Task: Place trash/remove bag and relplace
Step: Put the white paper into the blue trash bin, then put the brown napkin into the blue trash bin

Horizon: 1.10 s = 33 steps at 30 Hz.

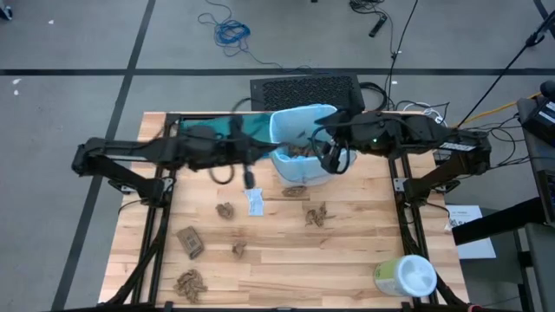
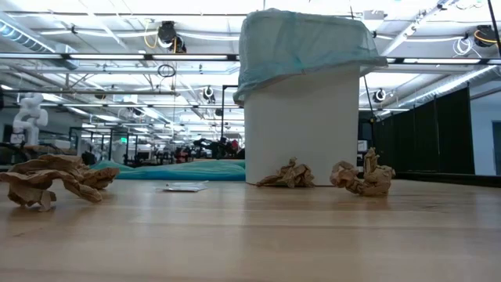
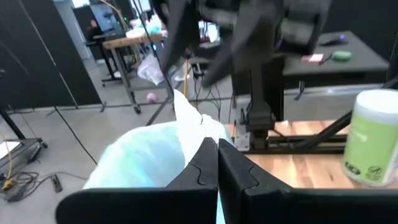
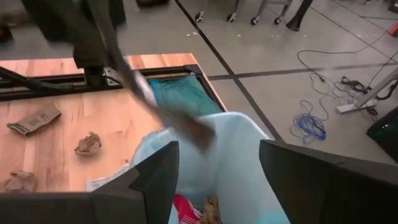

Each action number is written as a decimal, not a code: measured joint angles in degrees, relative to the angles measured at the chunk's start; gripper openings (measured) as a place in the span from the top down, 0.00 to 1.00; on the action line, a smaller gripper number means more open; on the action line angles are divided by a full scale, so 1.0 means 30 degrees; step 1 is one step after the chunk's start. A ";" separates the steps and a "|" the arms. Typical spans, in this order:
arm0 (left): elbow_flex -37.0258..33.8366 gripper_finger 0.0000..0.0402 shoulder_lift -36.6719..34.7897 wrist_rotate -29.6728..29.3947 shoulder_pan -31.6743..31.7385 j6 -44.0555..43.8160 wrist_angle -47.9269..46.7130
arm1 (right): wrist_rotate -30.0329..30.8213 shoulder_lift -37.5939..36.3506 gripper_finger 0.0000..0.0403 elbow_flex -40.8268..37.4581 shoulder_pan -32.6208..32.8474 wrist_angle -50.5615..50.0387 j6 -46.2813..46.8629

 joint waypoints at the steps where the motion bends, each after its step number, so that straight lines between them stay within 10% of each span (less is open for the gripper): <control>1: 0.0000 1.00 0.0458 0.0100 0.0159 0.0020 0.0323 | 0.0000 0.0000 0.46 0.0116 0.0000 -0.0129 0.0034; 15: -0.0007 0.69 0.1883 0.1409 0.1827 0.0029 0.2490 | 0.0605 -0.0109 0.37 0.0500 0.0000 -0.1955 0.0489; 18: -0.0007 0.72 0.1250 -0.1840 0.1771 0.0053 0.2166 | 0.0605 -0.0160 0.37 0.0500 0.0015 -0.3178 0.0848; 22: -0.0007 0.90 0.0015 -0.5810 0.1343 0.1559 0.0838 | 0.1163 -0.0189 0.49 0.0362 0.0899 -0.4673 0.2145; 29: -0.0781 0.99 -0.2770 -0.6050 0.0628 0.0354 -0.1295 | 0.2929 -0.0204 0.93 -0.1303 0.4145 -0.4807 0.3588; 33: -0.3139 1.00 -0.4572 -0.5710 -0.0120 -0.0999 -0.1031 | 0.3483 -0.0189 0.97 -0.3250 0.5893 -0.4750 0.6003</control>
